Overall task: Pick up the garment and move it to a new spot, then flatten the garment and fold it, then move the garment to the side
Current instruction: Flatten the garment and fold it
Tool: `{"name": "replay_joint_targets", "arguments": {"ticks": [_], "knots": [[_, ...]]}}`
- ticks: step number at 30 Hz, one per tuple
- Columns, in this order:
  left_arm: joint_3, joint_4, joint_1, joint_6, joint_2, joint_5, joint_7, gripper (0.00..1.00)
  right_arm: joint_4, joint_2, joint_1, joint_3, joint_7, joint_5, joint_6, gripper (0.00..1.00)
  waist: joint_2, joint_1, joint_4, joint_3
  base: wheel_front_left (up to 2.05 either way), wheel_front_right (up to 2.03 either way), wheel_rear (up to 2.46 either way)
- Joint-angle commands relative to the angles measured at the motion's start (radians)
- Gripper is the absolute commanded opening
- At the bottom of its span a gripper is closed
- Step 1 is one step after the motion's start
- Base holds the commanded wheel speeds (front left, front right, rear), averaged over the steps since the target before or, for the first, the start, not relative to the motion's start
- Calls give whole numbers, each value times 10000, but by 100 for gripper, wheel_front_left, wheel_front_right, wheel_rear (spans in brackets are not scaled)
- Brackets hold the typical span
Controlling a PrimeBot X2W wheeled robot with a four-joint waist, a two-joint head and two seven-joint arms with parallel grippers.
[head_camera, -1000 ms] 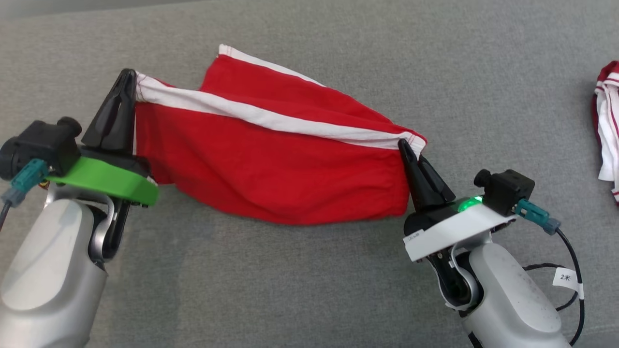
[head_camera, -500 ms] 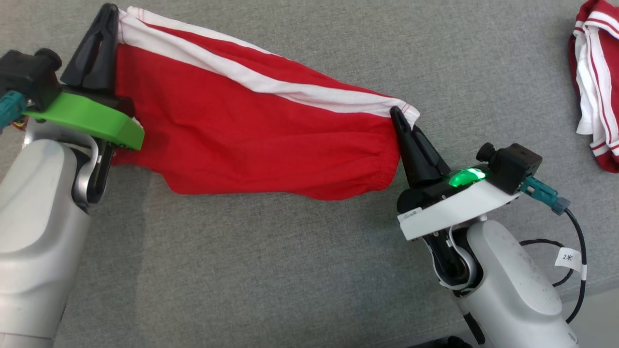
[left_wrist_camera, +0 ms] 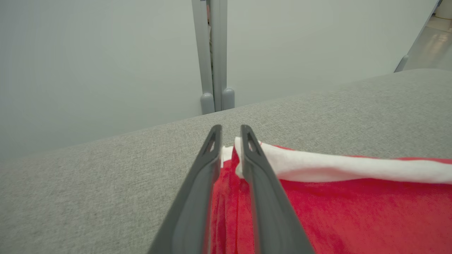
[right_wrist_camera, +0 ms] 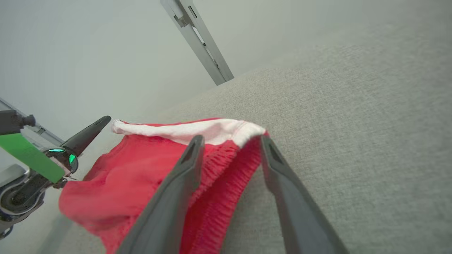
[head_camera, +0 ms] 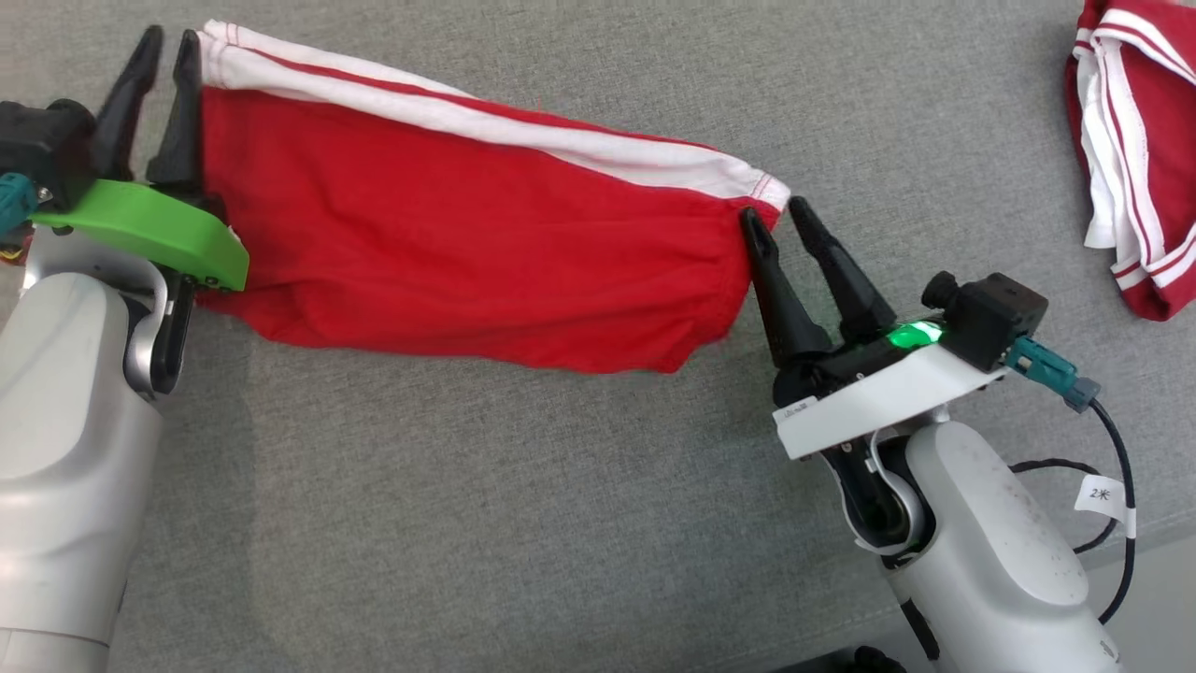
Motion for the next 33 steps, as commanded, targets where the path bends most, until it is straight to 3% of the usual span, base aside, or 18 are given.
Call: {"name": "replay_joint_targets", "arguments": {"ticks": [1, 12, 19, 26, 27, 28, 33], "knots": [[94, -37, 227, 35, -71, 77, 5, 100, 50, -40, 204, -175, -42, -292, -16, 100, -1, -1, 165, -241, 0, 0, 0], [-10, 381, 1072, 35, -610, 127, 5, 100, -131, -38, 895, -1990, -42, -1994, -16, 100, -1, -1, 321, -901, 0, 0, 0], [-115, 1771, 877, 35, -579, 335, 5, 100, -210, -33, 1091, -2612, -42, -2748, -16, 100, -1, -1, 182, -922, 0, 0, 0], [-914, 3512, 972, 35, -780, -118, 68, 100, -130, -38, 1236, -2871, -42, -3111, -16, 100, -1, -1, 125, -993, 0, 0, 0], [-1124, 3690, 1010, 30, -837, -246, 141, 42, -111, -38, 1264, -2895, -42, -3136, -16, 100, -1, -1, 138, -1027, 0, 0, 0], [-1371, 3806, 1042, 27, -882, -391, 183, 0, -100, -39, 1278, -2935, -42, -3254, -16, 100, -1, -1, 152, -1057, 0, 0, 0], [-1883, 4126, 1164, 27, -855, -1105, 170, 0, 24, -35, 1345, -3118, -42, -3668, -16, 100, -1, -1, 343, -1380, 0, 0, 0]]}}
